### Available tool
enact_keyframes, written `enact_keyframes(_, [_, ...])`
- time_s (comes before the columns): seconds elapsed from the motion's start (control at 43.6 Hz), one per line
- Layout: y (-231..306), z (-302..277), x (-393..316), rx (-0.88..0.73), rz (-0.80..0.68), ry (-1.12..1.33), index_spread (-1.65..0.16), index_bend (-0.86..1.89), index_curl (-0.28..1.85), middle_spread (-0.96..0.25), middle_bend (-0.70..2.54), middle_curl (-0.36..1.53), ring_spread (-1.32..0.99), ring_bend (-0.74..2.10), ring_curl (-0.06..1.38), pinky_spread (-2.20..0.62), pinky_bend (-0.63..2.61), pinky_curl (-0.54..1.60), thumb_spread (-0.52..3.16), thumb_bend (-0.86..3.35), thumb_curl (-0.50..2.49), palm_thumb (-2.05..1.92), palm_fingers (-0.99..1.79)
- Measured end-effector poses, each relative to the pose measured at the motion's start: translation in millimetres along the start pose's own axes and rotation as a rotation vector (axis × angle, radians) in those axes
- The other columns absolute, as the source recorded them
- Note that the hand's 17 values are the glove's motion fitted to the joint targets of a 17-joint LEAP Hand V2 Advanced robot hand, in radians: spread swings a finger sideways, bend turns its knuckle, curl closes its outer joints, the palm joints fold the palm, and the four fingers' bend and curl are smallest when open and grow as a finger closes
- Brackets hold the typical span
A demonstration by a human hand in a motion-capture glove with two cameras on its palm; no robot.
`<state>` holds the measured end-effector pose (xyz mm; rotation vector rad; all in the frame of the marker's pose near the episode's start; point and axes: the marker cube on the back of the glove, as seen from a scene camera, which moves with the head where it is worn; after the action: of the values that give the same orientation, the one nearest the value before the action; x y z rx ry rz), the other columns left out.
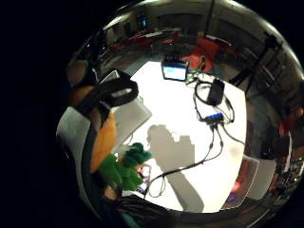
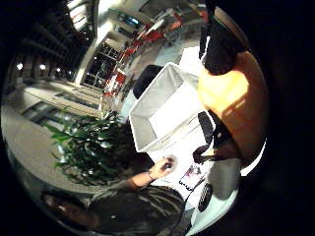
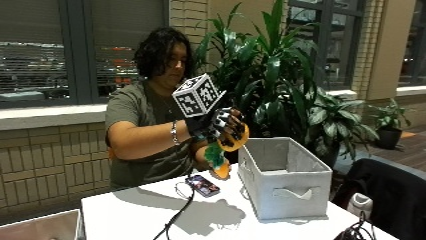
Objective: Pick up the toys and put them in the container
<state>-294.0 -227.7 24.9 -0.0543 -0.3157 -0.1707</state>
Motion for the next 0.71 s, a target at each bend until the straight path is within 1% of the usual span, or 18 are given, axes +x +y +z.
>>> enact_keyframes(0.092, [1, -1, -1, 0.000, 0.006, -0.055, -0.44, 0.26, 0.64, -0.36, 0.37, 0.63, -0.40, 0.88, 0.41, -0.30, 0.97, 0.34, 1.47, 0.53, 0.33, 0.44, 0.78])
enact_keyframes(0.229, [3, -2, 1, -0.010, 0.007, -0.048, -0.44, 0.16, 0.64, -0.40, 0.37, 0.67, -0.41, 0.97, 0.46, -0.34, 1.01, 0.36, 1.42, 0.49, 0.34, 0.43, 0.78])
enact_keyframes(0.39, [4, -4, 3, -0.023, 0.039, -0.031, -0.45, 0.14, 0.65, -0.43, 0.37, 0.71, -0.42, 1.02, 0.50, -0.36, 1.04, 0.38, 1.40, 0.48, 0.37, 0.47, 0.74])
enact_keyframes(0.436, [3, -5, 4, -0.018, 0.043, -0.008, -0.44, 0.10, 0.63, -0.45, 0.40, 0.74, -0.43, 1.08, 0.52, -0.37, 1.07, 0.39, 1.37, 0.47, 0.39, 0.48, 0.75])
enact_keyframes(0.459, [3, -5, 5, -0.014, 0.041, 0.006, -0.42, -0.05, 0.57, -0.47, 0.47, 0.77, -0.45, 1.14, 0.54, -0.38, 1.14, 0.42, 1.34, 0.47, 0.41, 0.50, 0.76])
enact_keyframes(0.482, [2, -6, 6, -0.009, 0.037, 0.021, -0.41, -0.08, 0.54, -0.48, 0.51, 0.79, -0.45, 1.18, 0.55, -0.38, 1.16, 0.42, 1.32, 0.46, 0.42, 0.51, 0.74])
enact_keyframes(0.55, [1, -7, 7, 0.006, 0.022, 0.063, -0.39, -0.03, 0.50, -0.51, 0.58, 0.84, -0.46, 1.24, 0.58, -0.38, 1.24, 0.45, 1.26, 0.45, 0.44, 0.53, 0.70])
enact_keyframes(0.573, [1, -7, 8, 0.011, 0.021, 0.080, -0.39, 0.08, 0.52, -0.52, 0.58, 0.85, -0.46, 1.23, 0.58, -0.38, 1.24, 0.45, 1.24, 0.44, 0.46, 0.54, 0.74])
enact_keyframes(0.619, [2, -7, 9, 0.021, 0.025, 0.110, -0.39, 0.13, 0.51, -0.53, 0.58, 0.87, -0.46, 1.24, 0.59, -0.38, 1.25, 0.46, 1.20, 0.43, 0.47, 0.55, 0.74])
enact_keyframes(0.711, [3, -7, 11, 0.034, 0.076, 0.130, -0.39, 0.19, 0.53, -0.55, 0.58, 0.91, -0.46, 1.23, 0.60, -0.39, 1.25, 0.47, 1.14, 0.40, 0.50, 0.56, 0.72])
